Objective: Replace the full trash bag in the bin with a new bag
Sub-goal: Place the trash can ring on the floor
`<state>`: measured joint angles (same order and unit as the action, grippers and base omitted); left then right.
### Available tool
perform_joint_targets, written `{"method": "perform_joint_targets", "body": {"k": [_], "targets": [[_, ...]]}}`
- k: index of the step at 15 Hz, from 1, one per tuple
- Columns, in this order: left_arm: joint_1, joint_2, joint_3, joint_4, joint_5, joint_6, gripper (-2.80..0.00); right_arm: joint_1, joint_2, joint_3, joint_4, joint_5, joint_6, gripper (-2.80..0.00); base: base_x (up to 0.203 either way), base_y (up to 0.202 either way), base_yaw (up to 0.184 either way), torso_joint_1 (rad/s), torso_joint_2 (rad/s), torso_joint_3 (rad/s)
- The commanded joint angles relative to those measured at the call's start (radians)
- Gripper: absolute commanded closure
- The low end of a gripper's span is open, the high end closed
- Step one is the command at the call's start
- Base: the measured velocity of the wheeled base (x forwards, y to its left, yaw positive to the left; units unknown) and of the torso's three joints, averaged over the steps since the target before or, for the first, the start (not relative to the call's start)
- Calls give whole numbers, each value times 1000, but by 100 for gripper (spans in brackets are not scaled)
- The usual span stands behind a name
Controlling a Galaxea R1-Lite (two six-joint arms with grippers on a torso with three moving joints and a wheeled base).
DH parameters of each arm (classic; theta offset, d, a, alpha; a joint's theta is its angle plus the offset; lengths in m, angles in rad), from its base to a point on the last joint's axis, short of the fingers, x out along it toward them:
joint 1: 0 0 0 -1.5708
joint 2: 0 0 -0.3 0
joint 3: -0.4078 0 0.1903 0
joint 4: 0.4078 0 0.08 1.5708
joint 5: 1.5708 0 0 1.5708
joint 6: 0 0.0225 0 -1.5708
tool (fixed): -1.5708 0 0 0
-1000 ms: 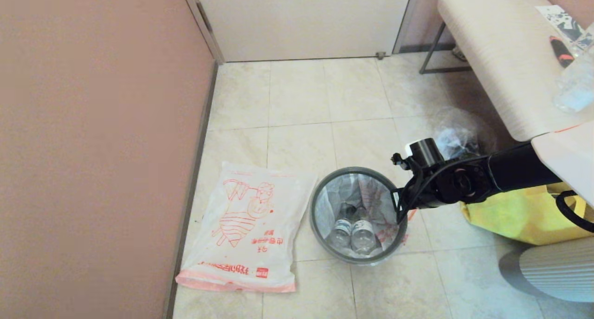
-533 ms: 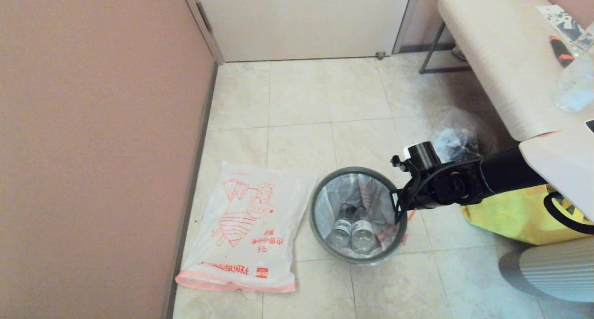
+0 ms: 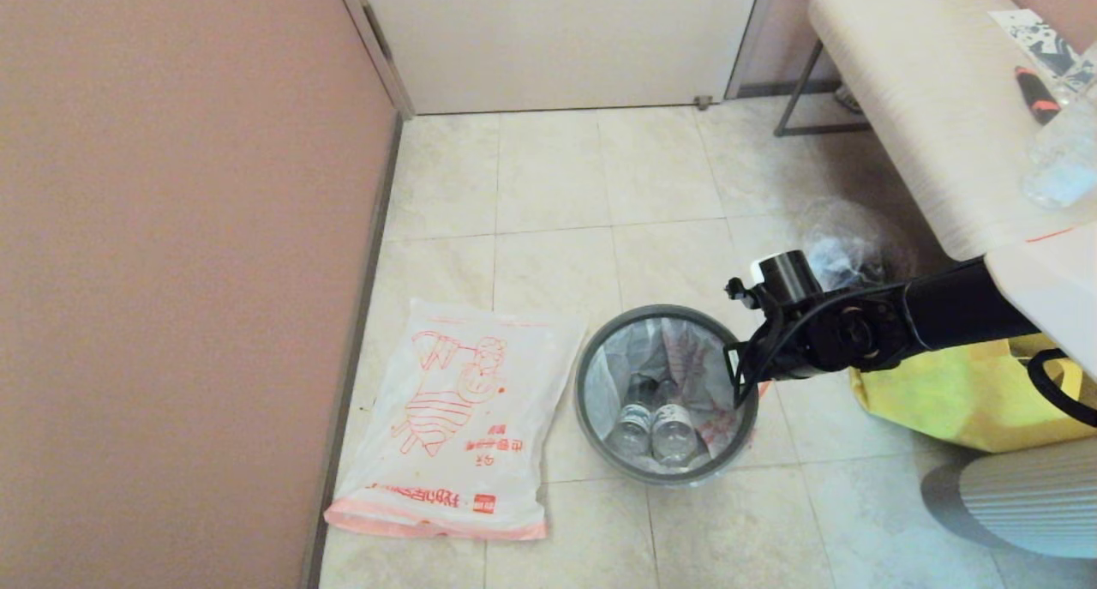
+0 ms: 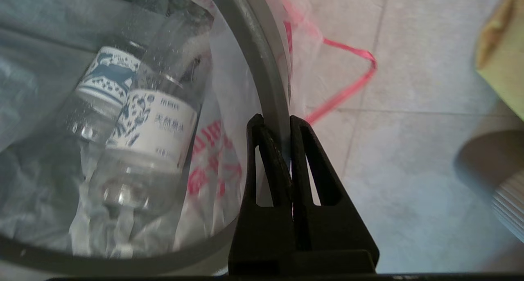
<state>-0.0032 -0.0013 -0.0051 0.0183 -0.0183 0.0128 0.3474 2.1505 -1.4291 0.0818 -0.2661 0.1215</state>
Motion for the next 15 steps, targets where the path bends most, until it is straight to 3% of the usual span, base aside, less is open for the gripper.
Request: {"method": "perform_joint_targets", "body": {"k": [1, 6, 10, 12, 15], "targets": [[0, 1, -1, 0, -1, 0, 0, 12, -64, 1, 36, -6, 2, 0, 0, 0, 0, 0, 0, 0], [0, 1, 0, 0, 0, 0, 0, 68, -243, 14, 244, -2, 96, 0, 0, 0, 0, 0, 0, 0], [0, 1, -1, 0, 0, 0, 0, 77, -481, 107, 404, -7, 127, 0, 0, 0, 0, 0, 0, 0], [0, 1, 0, 0, 0, 0, 0, 47, -630, 184, 487, -14, 128, 0, 0, 0, 0, 0, 0, 0], [0, 1, 1, 0, -1, 0, 0, -81, -767, 361, 585, -22, 107, 0, 0, 0, 0, 0, 0, 0]]}}
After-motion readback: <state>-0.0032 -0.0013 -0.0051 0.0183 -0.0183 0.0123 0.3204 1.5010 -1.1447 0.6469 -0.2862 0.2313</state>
